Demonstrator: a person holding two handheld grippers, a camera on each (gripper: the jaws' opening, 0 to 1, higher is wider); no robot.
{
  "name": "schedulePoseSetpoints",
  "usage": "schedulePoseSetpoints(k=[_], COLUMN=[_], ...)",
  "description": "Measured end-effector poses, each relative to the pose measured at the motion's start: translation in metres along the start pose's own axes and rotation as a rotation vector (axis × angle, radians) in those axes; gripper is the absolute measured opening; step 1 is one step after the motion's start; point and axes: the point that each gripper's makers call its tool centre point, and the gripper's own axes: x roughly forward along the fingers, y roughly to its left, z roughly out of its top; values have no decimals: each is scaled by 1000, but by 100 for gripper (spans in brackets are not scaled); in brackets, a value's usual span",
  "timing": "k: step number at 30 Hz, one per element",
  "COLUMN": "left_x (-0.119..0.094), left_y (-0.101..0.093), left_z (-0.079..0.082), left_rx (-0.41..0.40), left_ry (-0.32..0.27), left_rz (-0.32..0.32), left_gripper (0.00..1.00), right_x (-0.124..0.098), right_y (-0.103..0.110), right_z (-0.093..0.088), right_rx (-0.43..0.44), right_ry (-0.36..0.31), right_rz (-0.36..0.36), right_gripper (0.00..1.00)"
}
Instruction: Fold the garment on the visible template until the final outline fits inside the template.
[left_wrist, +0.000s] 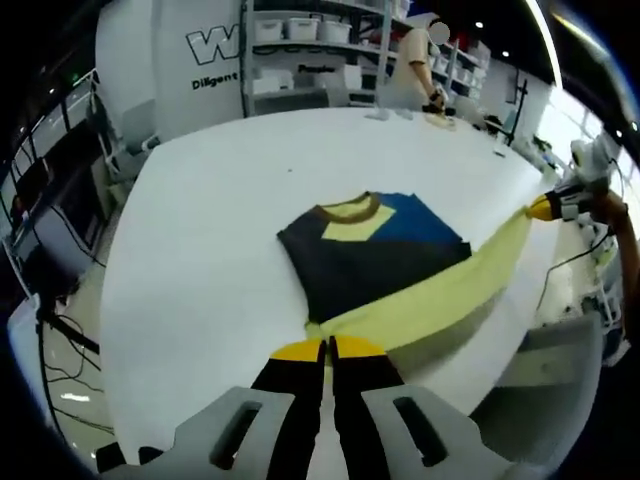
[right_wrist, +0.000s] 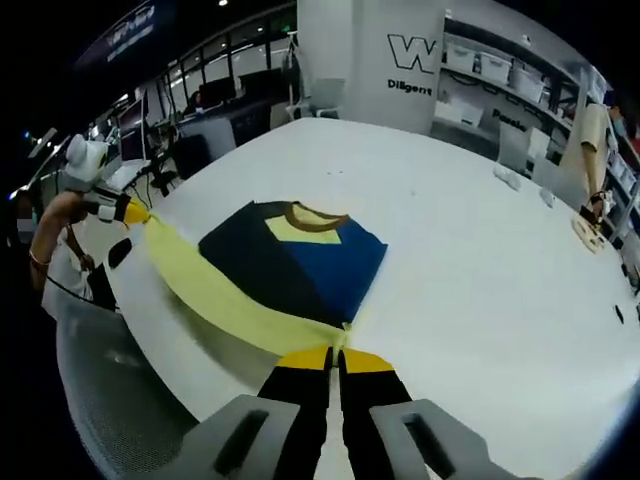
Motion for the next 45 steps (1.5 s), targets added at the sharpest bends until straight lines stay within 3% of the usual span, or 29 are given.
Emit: schedulePoseSetpoints(k=[23, 45], left_x=[29, 52], left_y=[23, 46], left_z=[40, 83], left_rx=[-28, -29], left_ry=[-53, -86], left_rz=[18, 36], left_gripper=[0, 0], right_x=[31, 55], right_y=[-20, -44], right_z=[46, 85], right_rx=[-8, 40], right_ry=[-49, -99], right_rz=[-4, -26], right_gripper=[0, 0])
